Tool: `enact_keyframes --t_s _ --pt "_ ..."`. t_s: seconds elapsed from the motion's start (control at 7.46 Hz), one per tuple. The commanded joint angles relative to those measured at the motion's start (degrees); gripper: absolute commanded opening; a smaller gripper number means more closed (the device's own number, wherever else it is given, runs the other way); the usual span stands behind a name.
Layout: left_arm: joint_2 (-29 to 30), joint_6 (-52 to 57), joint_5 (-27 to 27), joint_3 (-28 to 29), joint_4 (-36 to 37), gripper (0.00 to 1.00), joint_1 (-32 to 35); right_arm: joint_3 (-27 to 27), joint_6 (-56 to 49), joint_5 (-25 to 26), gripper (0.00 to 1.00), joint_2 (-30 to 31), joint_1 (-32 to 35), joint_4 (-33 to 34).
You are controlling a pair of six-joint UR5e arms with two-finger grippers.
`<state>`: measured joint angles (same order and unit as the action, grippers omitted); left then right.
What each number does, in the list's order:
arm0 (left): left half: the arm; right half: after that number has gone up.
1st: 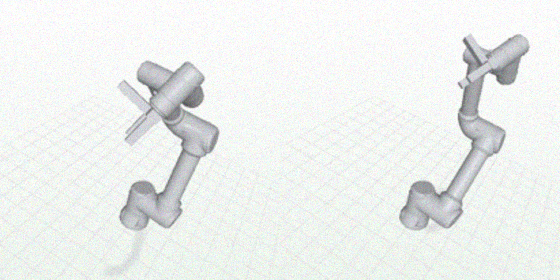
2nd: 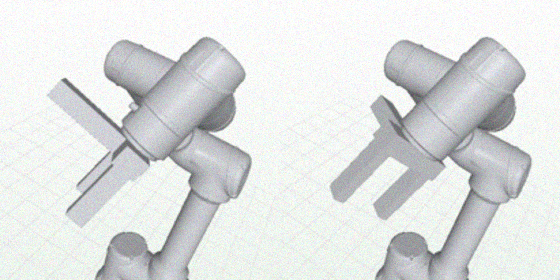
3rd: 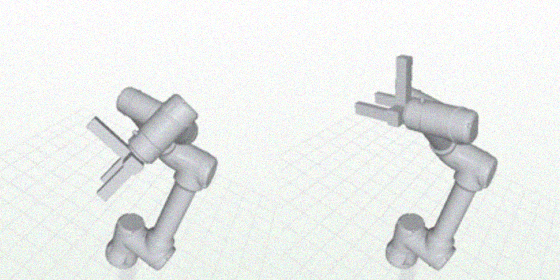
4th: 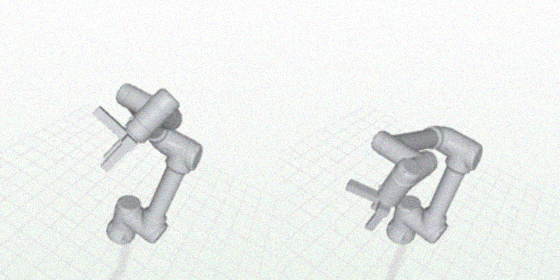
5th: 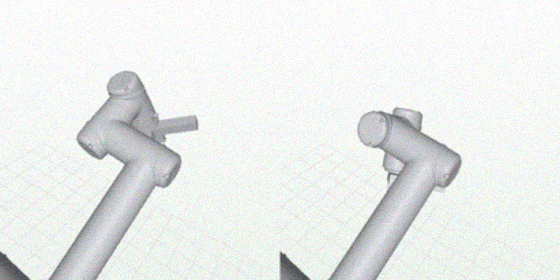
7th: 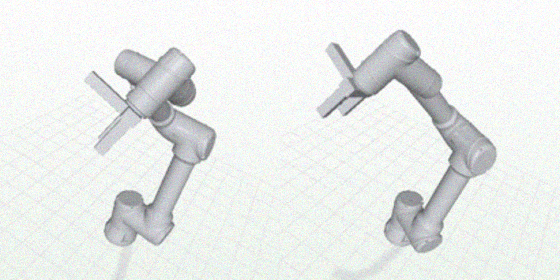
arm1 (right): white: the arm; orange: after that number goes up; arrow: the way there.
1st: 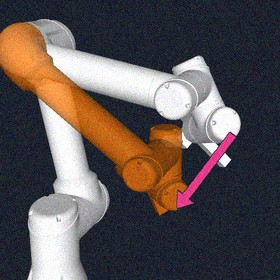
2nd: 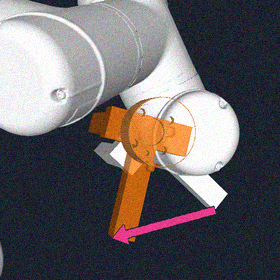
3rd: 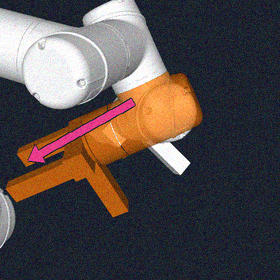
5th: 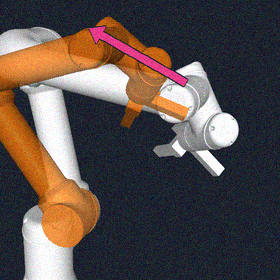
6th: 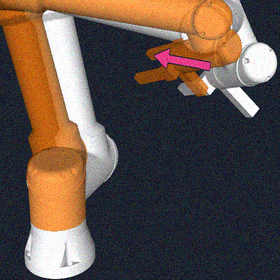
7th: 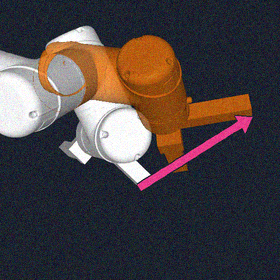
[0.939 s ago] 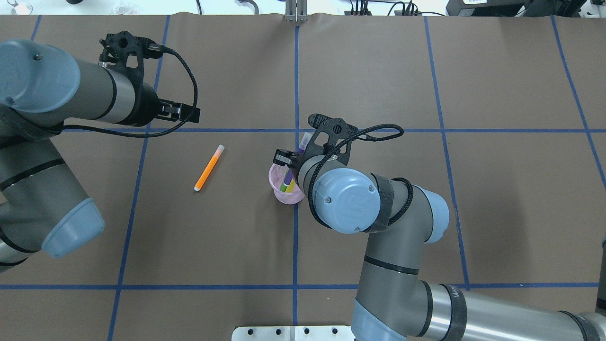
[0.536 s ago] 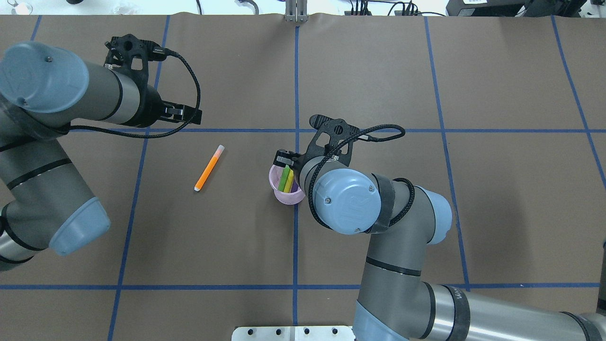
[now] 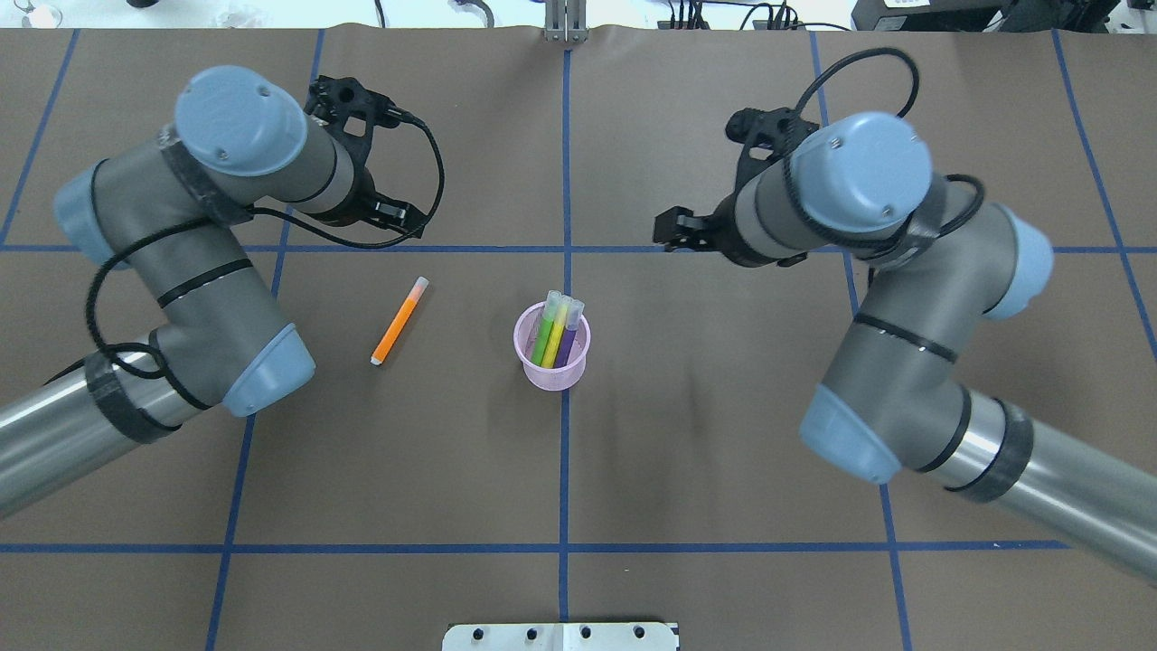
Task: Collect pens into pen holder
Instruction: 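Grasp the orange marker with the left gripper while the right arm withdraws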
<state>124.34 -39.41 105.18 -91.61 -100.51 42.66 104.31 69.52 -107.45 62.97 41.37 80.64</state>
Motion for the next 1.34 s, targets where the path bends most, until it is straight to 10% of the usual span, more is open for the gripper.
enact_keyframes --t_s 0.0,0.54,1.21 --pt "2.8 10.4 3.5 7.3 5.4 0.91 0.1 -3.5 -15.0 -11.3 0.99 6.5 9.2 -0.2" --pt "7.0 19.5 13.8 8.1 20.7 0.88 0.4 -5.1 -27.4 -19.8 0.98 13.9 18.3 -0.4" --pt "7.7 17.4 14.7 8.8 20.9 0.99 -3.0 -5.8 -27.0 -19.7 0.99 19.0 21.6 -5.5"
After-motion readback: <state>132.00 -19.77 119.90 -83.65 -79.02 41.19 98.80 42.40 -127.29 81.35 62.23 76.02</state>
